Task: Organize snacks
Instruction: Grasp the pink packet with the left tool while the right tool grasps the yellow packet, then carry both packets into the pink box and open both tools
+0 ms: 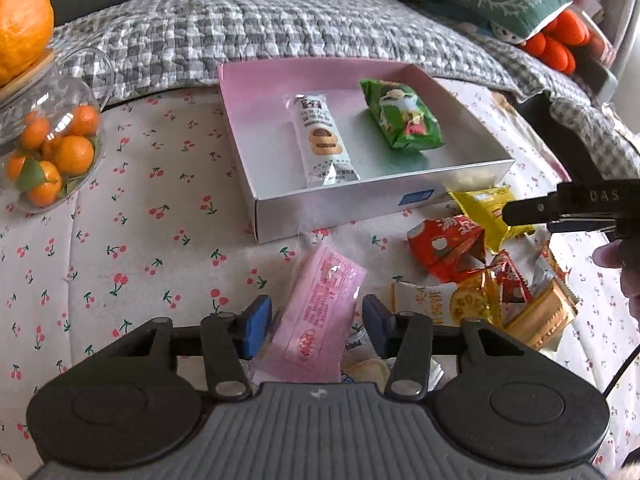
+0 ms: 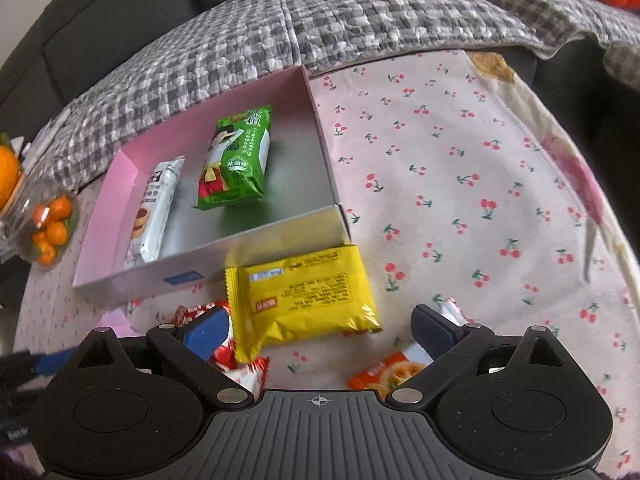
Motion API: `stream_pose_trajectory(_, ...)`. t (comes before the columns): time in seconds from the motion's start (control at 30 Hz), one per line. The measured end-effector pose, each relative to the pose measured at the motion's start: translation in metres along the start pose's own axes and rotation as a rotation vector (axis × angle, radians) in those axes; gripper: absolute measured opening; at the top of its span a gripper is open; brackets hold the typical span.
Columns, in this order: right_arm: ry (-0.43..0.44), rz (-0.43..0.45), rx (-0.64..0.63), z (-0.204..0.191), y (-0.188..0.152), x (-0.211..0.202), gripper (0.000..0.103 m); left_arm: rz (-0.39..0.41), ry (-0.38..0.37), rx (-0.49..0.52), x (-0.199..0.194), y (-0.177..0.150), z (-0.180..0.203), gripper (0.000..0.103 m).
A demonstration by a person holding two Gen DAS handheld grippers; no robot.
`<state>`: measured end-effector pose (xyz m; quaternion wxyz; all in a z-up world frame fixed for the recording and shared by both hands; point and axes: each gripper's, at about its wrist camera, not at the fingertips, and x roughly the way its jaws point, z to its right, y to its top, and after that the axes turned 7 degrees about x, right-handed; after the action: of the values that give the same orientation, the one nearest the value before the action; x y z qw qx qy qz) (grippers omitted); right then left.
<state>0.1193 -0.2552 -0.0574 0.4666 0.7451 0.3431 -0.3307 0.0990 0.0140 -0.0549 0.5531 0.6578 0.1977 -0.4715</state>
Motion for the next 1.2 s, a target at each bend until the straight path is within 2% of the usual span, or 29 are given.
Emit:
stream_pose_trajectory(0.33, -0.062, -0.005, 0.022, -0.014, 0.002, 0.021, 0.097, -0.017, 0.019, -0.022, 0.004, 0.007, 0.002, 0.036)
stream_pose_trajectory(0.6, -0.132, 0.026, -0.084, -0.028, -0.005, 0.023, 0.080, -0.023, 0.033, -0.052, 0.004, 0.010, 0.002, 0.033)
stream_pose_trajectory(0.77, -0.130, 0.000, -0.063, -0.026, -0.004, 0.020, 0.074, -0.027, 0.042, -0.076, 0.002, 0.010, 0.001, 0.032)
stream_pose_trajectory(1.2, -0.064, -0.015, 0.037, -0.016, 0.001, -0.001, 0.073, 0.003, 0.030, -0.142, -0.015, 0.012, 0.000, 0.031)
